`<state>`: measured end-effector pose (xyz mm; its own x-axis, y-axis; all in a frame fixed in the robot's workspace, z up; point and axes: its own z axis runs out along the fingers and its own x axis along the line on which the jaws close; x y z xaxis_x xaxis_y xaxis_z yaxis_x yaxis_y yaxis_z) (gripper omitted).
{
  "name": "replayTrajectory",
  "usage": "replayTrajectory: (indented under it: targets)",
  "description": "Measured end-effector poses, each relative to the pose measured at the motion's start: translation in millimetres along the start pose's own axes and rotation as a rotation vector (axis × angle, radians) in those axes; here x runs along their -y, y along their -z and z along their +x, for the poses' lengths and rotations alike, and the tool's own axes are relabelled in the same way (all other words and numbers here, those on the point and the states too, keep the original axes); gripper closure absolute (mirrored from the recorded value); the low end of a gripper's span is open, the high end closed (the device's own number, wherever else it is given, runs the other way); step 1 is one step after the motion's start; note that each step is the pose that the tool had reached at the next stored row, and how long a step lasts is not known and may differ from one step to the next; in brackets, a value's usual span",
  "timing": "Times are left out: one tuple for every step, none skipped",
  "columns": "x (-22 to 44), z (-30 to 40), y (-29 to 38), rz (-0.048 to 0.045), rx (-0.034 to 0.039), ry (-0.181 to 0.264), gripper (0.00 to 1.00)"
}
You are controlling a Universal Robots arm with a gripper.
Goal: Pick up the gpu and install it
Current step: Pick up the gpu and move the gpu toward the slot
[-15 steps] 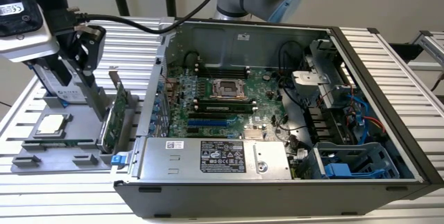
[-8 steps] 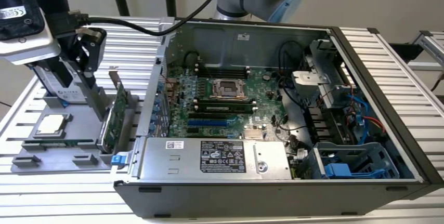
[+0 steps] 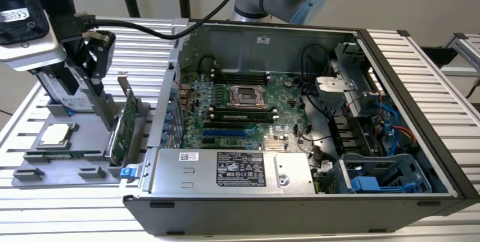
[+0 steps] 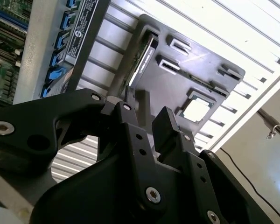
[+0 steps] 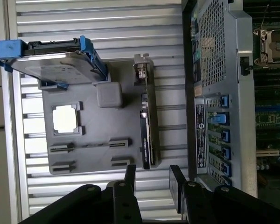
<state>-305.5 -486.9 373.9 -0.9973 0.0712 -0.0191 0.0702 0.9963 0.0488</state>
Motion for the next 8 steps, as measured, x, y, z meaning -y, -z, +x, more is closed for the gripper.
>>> replayTrajectory:
  targets:
    - [0.0,0.0,-0.3,0.0000,0.0000,0.000,0.00]
    - [0.0,0.0,-0.6,0.0000,-0.0001,0.000,0.00]
    - [0.0,0.0,-0.9,0.0000,0.0000,0.000,0.00]
    - [0.1,0.0,-1.2,0.0000,0.0000,0.000,0.00]
    - [0.1,0.0,-1.5,0.0001,-0.0001,0.000,0.00]
    - [0.1,0.0,-1.8,0.0002,-0.0002,0.000,0.00]
    - [0.1,0.0,-2.1,0.0001,-0.0001,0.000,0.00]
    - [0.1,0.1,-2.5,0.0001,-0.0001,0.000,0.00]
